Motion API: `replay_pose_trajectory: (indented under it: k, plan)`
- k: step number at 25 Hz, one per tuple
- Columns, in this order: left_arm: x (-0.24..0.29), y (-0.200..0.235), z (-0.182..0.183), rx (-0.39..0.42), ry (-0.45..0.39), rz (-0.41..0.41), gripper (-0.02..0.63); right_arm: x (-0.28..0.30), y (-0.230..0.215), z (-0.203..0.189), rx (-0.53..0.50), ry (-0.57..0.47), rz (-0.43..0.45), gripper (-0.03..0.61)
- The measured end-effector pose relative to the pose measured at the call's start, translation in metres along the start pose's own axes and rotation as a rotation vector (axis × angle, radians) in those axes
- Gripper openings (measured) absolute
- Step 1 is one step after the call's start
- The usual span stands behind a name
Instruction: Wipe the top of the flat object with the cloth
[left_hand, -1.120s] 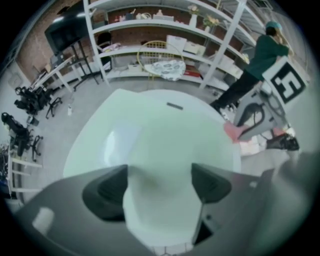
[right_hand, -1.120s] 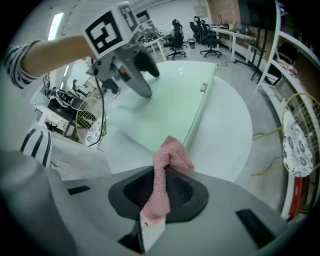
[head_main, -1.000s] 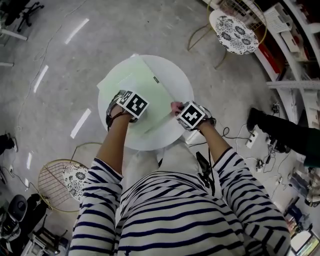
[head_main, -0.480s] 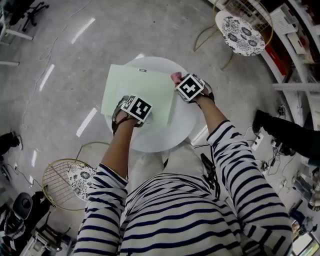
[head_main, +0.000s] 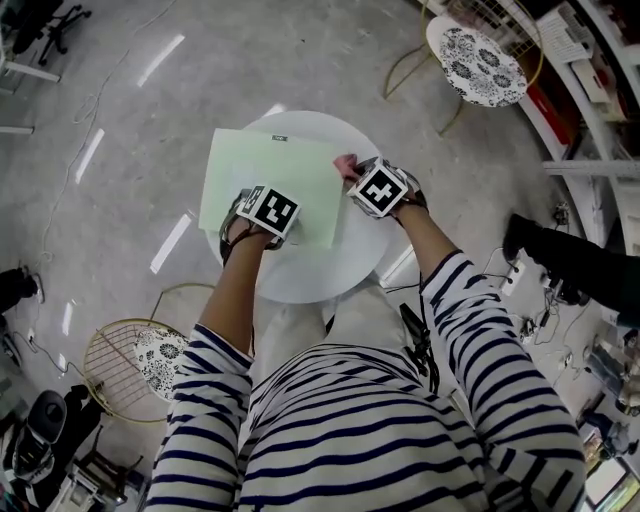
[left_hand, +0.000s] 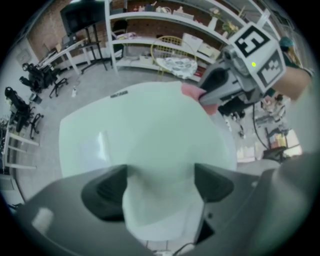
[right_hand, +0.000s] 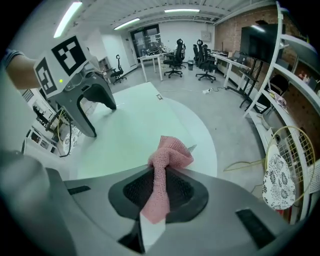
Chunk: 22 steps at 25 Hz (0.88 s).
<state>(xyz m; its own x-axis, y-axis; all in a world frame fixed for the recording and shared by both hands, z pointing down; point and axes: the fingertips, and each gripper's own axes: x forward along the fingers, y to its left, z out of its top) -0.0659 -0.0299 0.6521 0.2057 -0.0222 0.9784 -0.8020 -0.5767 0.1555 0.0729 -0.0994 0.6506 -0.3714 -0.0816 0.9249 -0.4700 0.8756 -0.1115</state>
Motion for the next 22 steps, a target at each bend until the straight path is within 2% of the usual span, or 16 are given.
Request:
replay_pose_trajectory:
  k: [12, 19, 22]
  plan:
    - [0.004, 0.001, 0.002, -0.003, 0.004, 0.006, 0.423, -0.005, 0.079, -0.028, -0.092, 0.027, 0.132, 0.051]
    - [0.003, 0.0, 0.001, -0.006, 0.006, 0.011, 0.423, -0.013, 0.127, -0.045, -0.082, 0.047, 0.219, 0.051]
    - [0.004, 0.0, 0.003, -0.005, 0.009, 0.01, 0.422, -0.015, 0.146, -0.052, -0.11, 0.063, 0.262, 0.051]
